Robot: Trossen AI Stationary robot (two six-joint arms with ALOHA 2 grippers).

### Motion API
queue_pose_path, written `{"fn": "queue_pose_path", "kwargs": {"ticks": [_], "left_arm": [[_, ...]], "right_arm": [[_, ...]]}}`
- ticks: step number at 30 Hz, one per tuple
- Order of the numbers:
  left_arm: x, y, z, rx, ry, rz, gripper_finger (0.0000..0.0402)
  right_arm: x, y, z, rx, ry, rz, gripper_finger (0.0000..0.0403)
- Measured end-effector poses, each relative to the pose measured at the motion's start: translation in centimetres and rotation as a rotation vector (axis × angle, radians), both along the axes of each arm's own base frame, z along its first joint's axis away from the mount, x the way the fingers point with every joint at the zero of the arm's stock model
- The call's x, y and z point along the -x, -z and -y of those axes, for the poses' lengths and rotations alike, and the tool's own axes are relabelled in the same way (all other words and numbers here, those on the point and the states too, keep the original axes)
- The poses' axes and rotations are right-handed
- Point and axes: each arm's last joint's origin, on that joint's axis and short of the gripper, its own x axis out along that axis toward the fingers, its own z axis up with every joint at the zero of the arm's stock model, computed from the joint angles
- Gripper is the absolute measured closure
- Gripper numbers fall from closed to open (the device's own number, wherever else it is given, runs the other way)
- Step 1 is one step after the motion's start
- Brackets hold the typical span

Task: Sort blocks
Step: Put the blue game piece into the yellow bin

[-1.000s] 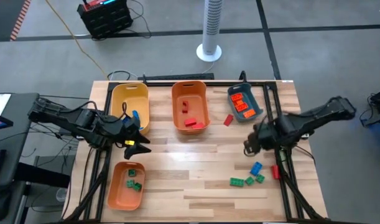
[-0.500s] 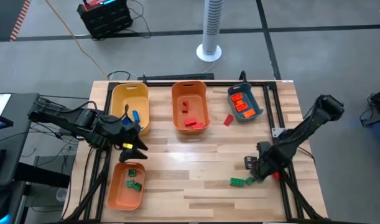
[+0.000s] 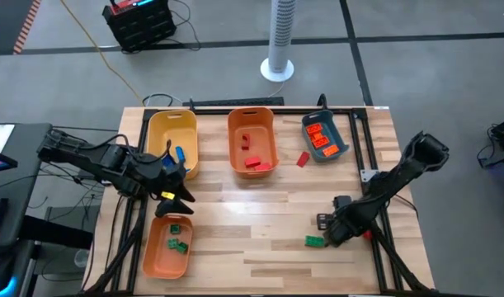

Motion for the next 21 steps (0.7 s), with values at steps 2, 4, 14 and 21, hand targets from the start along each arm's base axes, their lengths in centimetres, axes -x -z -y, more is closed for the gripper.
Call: {"fn": "queue_pose_path", "kwargs": {"ticks": [2,4,14,21], "left_arm": [[0.0,0.0,0.0,0.004,0.006,-0.001,0.0134],[0.0,0.0,0.0,0.004,0.007,-0.002,0.0134],[0.0,0.0,0.0,0.005,0.019,-0.002,0.0134],[0.1,0.0,0.0,0.019,0.01,-0.012,0.0134]], "right_arm": [[0.0,0.2,0.2,0.018,0.006,-0.019,0.0142],[-0.1,0.4,0.4,0.043,0.005,-0.028,0.0142],[-1.2,1.9,2.5,0.039,-0.131,0.009,0.015],[-2.5,1.3,3.7,0.043,-0.27,0.028,0.0232]]}}
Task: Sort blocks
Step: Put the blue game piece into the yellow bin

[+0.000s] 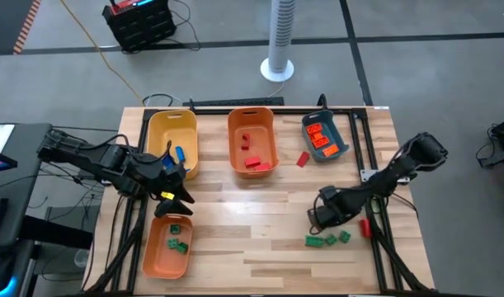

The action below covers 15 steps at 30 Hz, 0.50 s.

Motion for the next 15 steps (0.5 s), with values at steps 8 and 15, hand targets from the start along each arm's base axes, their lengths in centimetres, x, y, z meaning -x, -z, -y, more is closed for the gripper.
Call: {"fn": "queue_pose_path", "kwargs": {"ticks": [8,15], "left_arm": [[0.2,0.4,-0.1,-0.017,-0.01,-0.049,0.0134],[0.1,0.4,-0.5,-0.088,-0.131,-0.028,0.0134]], "right_arm": [[-2.1,-1.7,3.0,0.015,-0.119,0.099,0.0311],[-5.5,-5.5,5.9,0.098,-0.367,0.513,0.029]]}}
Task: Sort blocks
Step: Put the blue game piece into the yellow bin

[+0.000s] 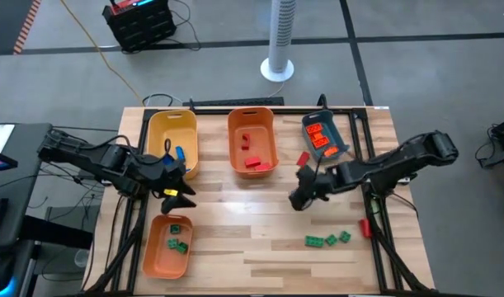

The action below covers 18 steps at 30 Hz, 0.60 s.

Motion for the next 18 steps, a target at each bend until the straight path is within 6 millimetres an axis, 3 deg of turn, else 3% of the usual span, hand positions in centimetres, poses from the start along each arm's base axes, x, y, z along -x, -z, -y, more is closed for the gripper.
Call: {"fn": "queue_pose_path", "kwargs": {"ticks": [6,12,18], "left_arm": [[-1.3,-0.2,-0.2,-0.099,-0.087,0.083,0.0134],[-3.5,-1.1,0.2,-0.171,-0.072,0.253,0.0134],[-5.9,-0.3,-0.1,-0.227,-0.125,0.257,0.0134]], "right_arm": [[-2.5,-5.2,1.9,0.202,-0.171,0.432,0.029],[-4.2,-9.8,3.8,0.319,-0.141,0.672,0.029],[-6.5,-14.7,4.1,0.472,-0.165,0.901,0.029]]}}
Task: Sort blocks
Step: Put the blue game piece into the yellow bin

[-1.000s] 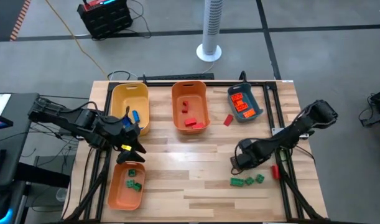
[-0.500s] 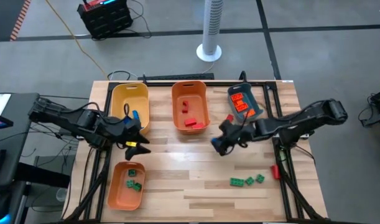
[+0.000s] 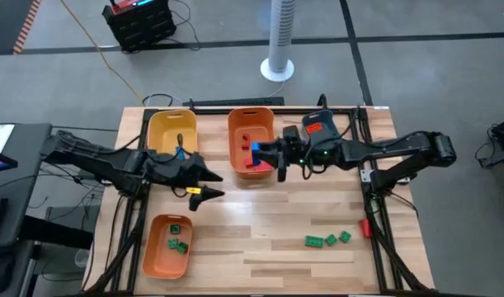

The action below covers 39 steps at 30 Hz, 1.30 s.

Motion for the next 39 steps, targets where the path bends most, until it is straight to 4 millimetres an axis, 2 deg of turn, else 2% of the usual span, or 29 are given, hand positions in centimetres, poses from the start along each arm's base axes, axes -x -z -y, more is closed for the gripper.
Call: {"fn": "queue_pose_path", "kwargs": {"ticks": [3,7,12,23,30,34,39], "left_arm": [[-1.0,0.0,-0.2,-0.005,0.019,0.039,0.0133],[-1.7,-0.3,-0.4,-0.019,0.021,0.09,0.0126],[-2.0,-0.8,-1.3,-0.041,-0.016,0.146,0.0114],[-2.3,-2.6,-2.0,-0.263,-0.036,0.329,0.011],[-2.2,-3.1,-2.1,-0.268,-0.062,0.374,0.0113],[-2.2,-3.4,-2.1,-0.262,-0.068,0.407,0.0135],[-2.2,-3.7,-2.1,-0.258,-0.071,0.438,0.0215]], "right_arm": [[-1.4,-2.0,-0.6,0.063,-0.019,0.039,0.029],[-3.6,-3.4,-1.5,0.101,-0.073,0.061,0.029],[-5.3,-4.9,-2.2,0.123,-0.116,0.104,0.029],[-7.4,-4.6,-3.0,0.118,-0.156,0.098,0.029],[-7.4,-4.6,-3.2,0.122,-0.159,0.097,0.029],[-7.4,-4.6,-3.2,0.122,-0.16,0.095,0.029],[-7.3,-4.6,-3.3,0.122,-0.159,0.095,0.0284]]}}
